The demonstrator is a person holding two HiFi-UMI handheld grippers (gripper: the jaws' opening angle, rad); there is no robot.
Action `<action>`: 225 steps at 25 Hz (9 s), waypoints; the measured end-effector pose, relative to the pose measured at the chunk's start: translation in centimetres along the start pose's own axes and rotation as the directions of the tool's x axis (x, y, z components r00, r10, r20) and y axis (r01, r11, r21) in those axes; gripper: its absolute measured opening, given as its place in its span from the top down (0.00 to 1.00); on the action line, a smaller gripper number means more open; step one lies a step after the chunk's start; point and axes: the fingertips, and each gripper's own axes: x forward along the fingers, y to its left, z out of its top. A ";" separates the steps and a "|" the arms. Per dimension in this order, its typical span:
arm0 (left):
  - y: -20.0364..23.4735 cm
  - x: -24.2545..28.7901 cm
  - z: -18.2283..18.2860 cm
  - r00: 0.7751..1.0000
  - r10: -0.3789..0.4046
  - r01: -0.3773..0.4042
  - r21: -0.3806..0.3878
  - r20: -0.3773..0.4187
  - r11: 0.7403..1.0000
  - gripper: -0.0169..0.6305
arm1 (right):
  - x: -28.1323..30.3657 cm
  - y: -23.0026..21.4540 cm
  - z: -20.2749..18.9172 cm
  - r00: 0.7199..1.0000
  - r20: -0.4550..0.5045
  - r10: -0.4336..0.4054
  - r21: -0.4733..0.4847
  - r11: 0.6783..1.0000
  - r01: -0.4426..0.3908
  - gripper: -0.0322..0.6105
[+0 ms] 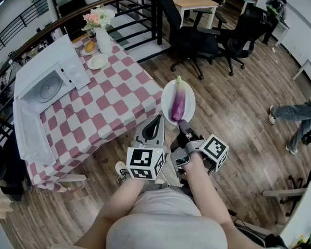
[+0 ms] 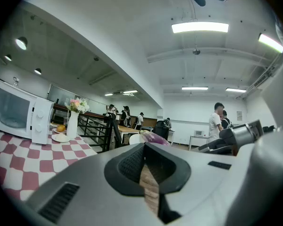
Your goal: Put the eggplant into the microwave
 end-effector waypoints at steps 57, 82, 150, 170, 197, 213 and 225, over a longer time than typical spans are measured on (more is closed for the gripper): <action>27.9 -7.6 2.9 0.912 0.408 -0.404 -0.095 0.037 0.910 0.97 | 19.9 3.7 -23.0 0.901 -0.435 0.005 -0.052 0.998 -0.030 0.89; 42.8 -14.4 3.7 0.786 0.616 -0.592 -0.220 0.055 0.775 0.97 | 27.4 5.0 -35.9 0.782 -0.622 -0.019 -0.108 0.992 -0.062 0.89; 58.0 -21.1 2.7 0.630 0.776 -0.751 -0.219 0.045 0.623 0.97 | 46.7 -1.8 -54.2 0.652 -0.750 -0.109 -0.159 0.987 -0.018 0.89; 58.7 -19.8 1.7 0.646 0.763 -0.736 -0.248 0.019 0.630 0.97 | 49.7 -2.2 -55.5 0.650 -0.729 -0.214 -0.238 0.970 0.053 0.81; 59.8 -20.8 1.2 0.612 0.791 -0.758 -0.282 0.002 0.588 0.97 | 52.5 -4.6 -55.9 0.661 -0.689 -0.297 -0.281 0.950 0.135 0.43; 59.0 -20.5 1.5 0.631 0.776 -0.741 -0.286 0.012 0.608 0.97 | 48.8 -3.0 -55.9 0.600 -0.764 -0.237 -0.317 0.948 -0.028 0.44; 58.0 -20.4 1.7 0.643 0.765 -0.730 -0.281 0.025 0.623 0.97 | 45.6 -1.0 -53.8 0.610 -0.770 -0.189 -0.329 0.936 -0.126 0.91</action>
